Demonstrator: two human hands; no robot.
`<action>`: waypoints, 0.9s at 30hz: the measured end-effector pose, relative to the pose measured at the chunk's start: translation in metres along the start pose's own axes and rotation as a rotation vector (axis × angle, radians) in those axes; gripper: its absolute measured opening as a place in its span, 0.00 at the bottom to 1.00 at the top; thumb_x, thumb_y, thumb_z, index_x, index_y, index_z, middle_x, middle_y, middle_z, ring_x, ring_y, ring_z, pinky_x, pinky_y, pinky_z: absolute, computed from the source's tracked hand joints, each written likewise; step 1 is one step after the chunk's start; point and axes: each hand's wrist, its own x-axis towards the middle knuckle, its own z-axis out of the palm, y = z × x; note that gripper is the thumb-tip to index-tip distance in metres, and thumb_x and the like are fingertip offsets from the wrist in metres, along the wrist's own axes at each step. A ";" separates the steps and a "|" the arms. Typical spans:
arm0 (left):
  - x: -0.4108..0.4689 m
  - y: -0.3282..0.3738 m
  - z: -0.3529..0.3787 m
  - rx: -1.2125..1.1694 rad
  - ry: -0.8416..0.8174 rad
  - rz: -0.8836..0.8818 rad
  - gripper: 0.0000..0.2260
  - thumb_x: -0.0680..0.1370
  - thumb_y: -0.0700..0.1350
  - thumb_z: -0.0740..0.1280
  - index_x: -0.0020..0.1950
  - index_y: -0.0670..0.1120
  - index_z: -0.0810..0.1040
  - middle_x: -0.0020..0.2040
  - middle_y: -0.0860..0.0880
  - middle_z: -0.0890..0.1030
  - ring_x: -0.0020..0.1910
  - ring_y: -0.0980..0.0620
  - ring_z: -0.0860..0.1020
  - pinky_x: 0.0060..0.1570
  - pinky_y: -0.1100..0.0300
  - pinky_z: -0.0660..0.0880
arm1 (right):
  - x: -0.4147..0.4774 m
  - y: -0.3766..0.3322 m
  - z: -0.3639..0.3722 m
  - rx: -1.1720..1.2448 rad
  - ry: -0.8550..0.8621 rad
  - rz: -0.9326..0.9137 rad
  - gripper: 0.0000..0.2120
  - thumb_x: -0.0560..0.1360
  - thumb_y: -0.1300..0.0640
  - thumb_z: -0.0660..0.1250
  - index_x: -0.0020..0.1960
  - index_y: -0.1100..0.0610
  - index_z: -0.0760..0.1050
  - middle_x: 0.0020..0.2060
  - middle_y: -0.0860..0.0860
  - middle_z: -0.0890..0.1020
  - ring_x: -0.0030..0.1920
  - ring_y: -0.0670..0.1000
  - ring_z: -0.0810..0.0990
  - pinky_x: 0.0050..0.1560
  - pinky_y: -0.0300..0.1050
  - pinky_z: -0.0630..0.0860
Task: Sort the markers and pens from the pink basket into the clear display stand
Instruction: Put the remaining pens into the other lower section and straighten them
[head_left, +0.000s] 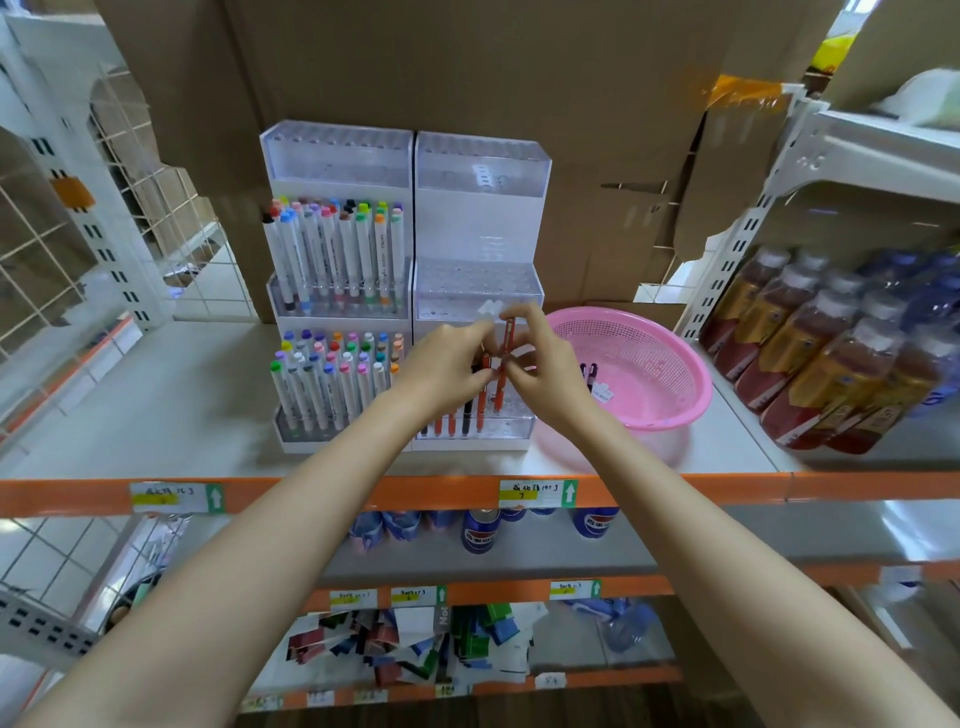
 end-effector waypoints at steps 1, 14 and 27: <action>0.000 0.001 0.000 0.003 0.000 -0.002 0.10 0.74 0.43 0.70 0.52 0.45 0.74 0.41 0.49 0.81 0.41 0.49 0.80 0.39 0.54 0.77 | -0.001 0.001 0.000 0.004 0.000 -0.001 0.19 0.73 0.70 0.62 0.61 0.55 0.67 0.44 0.54 0.82 0.40 0.52 0.82 0.39 0.43 0.80; 0.007 -0.002 -0.002 0.033 -0.112 -0.017 0.10 0.73 0.43 0.72 0.49 0.46 0.73 0.43 0.50 0.79 0.41 0.52 0.78 0.38 0.60 0.71 | -0.005 0.002 -0.002 -0.043 -0.050 -0.025 0.17 0.74 0.70 0.63 0.61 0.58 0.67 0.44 0.56 0.81 0.40 0.52 0.83 0.38 0.40 0.80; 0.008 -0.003 -0.001 0.185 -0.161 0.022 0.16 0.74 0.45 0.70 0.60 0.46 0.73 0.46 0.48 0.80 0.45 0.48 0.79 0.38 0.56 0.73 | -0.007 0.001 0.000 -0.130 -0.096 0.007 0.16 0.74 0.67 0.66 0.60 0.61 0.69 0.46 0.52 0.80 0.44 0.52 0.81 0.44 0.43 0.78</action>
